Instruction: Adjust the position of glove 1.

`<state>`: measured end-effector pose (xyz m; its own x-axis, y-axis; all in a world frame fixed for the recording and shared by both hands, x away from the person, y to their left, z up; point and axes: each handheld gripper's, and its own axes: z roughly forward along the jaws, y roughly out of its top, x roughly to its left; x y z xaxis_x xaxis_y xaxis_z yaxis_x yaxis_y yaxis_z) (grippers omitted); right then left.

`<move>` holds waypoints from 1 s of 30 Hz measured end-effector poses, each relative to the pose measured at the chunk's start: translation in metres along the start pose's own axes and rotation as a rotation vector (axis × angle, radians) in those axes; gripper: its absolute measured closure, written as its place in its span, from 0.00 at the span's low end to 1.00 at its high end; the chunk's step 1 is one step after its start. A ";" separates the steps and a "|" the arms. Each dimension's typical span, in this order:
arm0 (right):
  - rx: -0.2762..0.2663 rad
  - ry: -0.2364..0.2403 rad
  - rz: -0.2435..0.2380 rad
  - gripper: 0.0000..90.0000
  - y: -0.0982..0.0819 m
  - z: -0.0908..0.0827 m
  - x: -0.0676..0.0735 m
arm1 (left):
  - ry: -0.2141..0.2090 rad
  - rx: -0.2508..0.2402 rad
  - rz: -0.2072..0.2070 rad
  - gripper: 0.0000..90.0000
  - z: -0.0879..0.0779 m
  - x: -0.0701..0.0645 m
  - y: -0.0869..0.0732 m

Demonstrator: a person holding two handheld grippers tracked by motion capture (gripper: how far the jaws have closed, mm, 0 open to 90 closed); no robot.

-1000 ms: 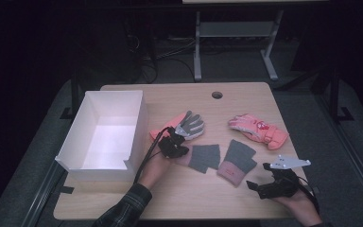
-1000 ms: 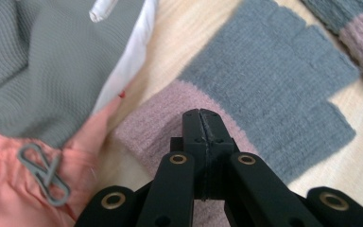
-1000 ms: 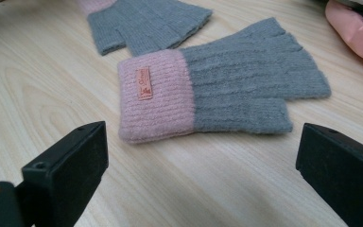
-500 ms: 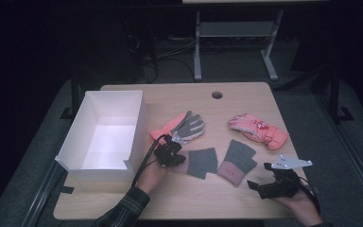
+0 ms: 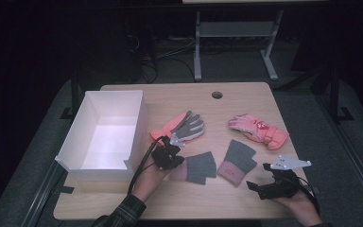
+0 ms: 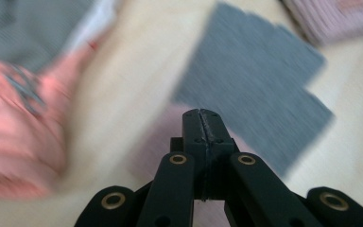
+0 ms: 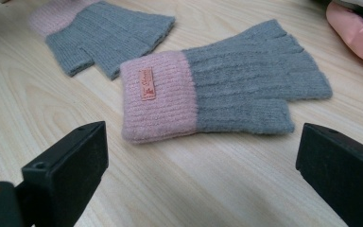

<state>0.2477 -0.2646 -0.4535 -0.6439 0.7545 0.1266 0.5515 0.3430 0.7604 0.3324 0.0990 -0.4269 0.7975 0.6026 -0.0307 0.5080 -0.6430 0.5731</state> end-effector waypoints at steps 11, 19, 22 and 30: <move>-0.006 0.004 -0.001 0.03 0.000 -0.001 0.000 | 0.029 0.049 -0.041 1.00 0.023 0.021 0.006; -0.007 0.001 0.000 0.03 0.000 -0.001 -0.001 | -0.022 0.067 -0.058 1.00 0.015 0.014 -0.005; -0.007 -0.001 0.001 0.03 0.000 -0.001 -0.001 | -0.024 0.062 -0.064 1.00 0.012 0.010 -0.010; -0.006 0.000 0.000 0.03 0.000 -0.001 0.000 | -0.072 0.066 -0.050 1.00 0.001 -0.007 -0.028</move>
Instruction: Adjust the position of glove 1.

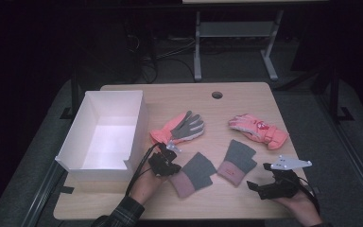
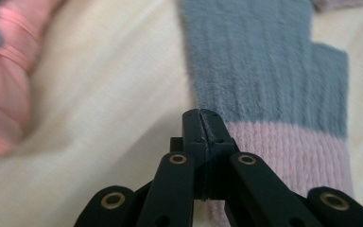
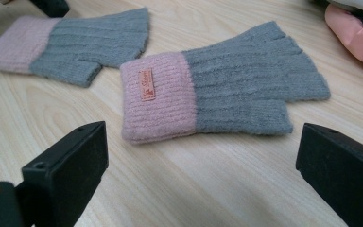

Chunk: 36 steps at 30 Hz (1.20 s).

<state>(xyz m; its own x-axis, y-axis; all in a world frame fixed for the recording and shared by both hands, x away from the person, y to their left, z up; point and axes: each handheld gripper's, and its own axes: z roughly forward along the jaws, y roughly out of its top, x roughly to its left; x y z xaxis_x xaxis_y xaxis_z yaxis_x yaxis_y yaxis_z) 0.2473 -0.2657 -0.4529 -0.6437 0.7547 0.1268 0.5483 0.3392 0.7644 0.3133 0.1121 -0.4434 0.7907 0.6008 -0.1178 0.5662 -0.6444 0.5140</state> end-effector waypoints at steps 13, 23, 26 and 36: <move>0.003 0.004 -0.013 0.03 0.000 0.001 0.001 | -0.033 -0.029 0.032 0.95 -0.005 -0.011 -0.016; 0.015 0.005 -0.030 0.03 0.000 0.001 0.001 | -0.060 -0.118 0.058 0.50 -0.009 -0.006 -0.022; 0.019 0.008 -0.035 0.03 0.001 0.001 0.002 | -0.037 -0.129 0.071 0.35 -0.009 -0.007 -0.024; 0.020 0.018 -0.059 0.03 0.010 0.008 0.002 | -0.023 -0.161 0.106 0.15 -0.015 -0.013 -0.033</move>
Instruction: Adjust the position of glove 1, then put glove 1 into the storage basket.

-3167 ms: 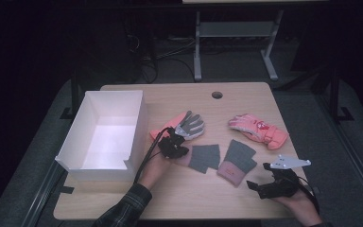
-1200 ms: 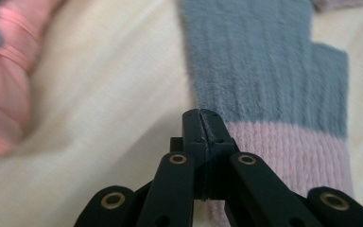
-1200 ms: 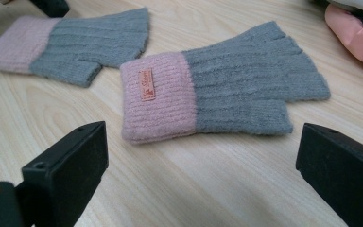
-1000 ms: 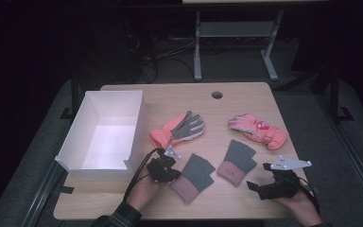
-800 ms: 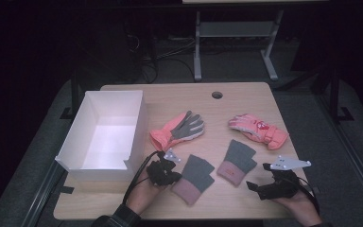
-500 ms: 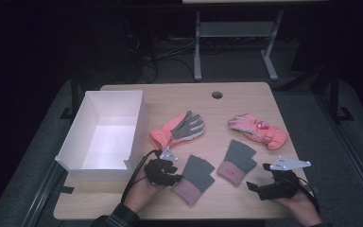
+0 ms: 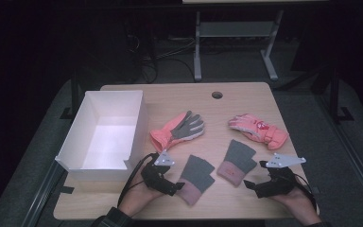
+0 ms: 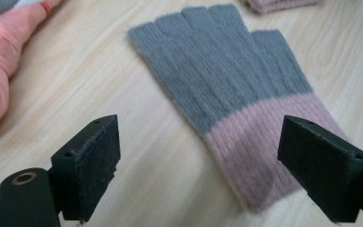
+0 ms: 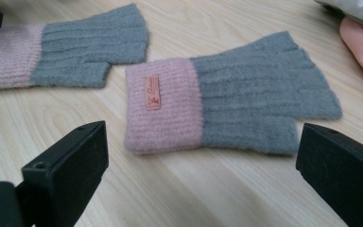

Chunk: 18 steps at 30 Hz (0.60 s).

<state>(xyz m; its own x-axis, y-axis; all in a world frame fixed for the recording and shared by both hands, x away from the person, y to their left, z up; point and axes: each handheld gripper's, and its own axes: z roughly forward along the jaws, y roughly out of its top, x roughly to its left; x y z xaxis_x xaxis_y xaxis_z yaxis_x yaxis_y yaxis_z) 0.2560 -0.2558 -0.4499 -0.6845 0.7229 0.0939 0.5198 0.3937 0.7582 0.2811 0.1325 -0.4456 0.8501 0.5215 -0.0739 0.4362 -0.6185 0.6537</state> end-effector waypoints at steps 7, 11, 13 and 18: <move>0.002 0.007 -0.007 0.03 0.002 0.003 0.002 | -0.021 0.001 0.005 0.15 -0.005 -0.004 -0.006; 0.007 0.007 -0.004 0.03 0.001 0.003 0.002 | -0.033 0.007 0.021 0.15 -0.006 -0.011 -0.010; 0.006 0.007 -0.001 0.03 0.001 0.003 0.003 | -0.033 0.021 0.042 0.16 -0.008 -0.016 -0.013; 0.006 0.008 -0.001 0.03 0.001 0.003 0.002 | -0.030 -0.003 0.053 0.45 -0.019 -0.026 -0.020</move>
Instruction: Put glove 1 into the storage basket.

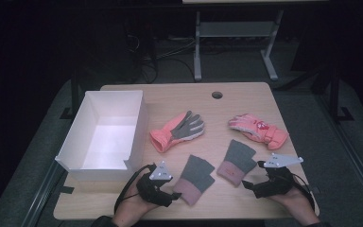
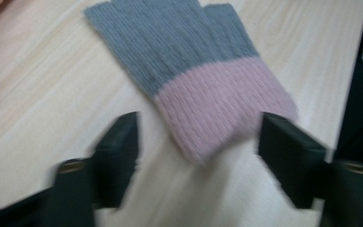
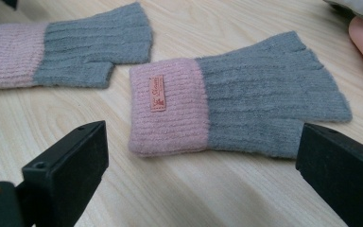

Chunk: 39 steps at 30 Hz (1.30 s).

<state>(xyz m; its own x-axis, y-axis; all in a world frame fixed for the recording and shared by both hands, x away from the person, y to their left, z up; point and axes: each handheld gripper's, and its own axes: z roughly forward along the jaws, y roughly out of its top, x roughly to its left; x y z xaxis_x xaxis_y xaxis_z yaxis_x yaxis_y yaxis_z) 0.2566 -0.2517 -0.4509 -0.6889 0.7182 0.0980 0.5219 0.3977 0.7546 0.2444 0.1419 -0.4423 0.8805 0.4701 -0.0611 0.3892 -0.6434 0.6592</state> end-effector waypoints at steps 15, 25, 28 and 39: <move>0.001 -0.003 -0.004 0.03 0.000 -0.001 0.000 | -0.115 0.100 -0.009 1.00 0.022 -0.007 0.004; -0.001 -0.005 -0.007 0.03 0.001 0.000 -0.002 | -0.096 0.093 0.007 1.00 0.033 -0.001 0.018; -0.003 -0.005 -0.007 0.06 0.003 0.000 -0.003 | -0.101 0.080 -0.004 0.98 0.030 -0.001 0.016; -0.007 -0.015 -0.033 0.35 0.022 0.018 -0.021 | -0.062 0.046 -0.041 0.56 0.010 0.007 -0.002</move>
<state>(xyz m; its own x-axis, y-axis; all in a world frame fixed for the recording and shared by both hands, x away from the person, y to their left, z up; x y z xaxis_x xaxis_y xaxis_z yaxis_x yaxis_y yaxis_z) 0.2917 -0.2473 -0.4480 -0.6984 0.7129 0.0634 0.4954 0.4175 0.7617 0.2523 0.1408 -0.4515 0.8779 0.4596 -0.1347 0.4365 -0.6520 0.6200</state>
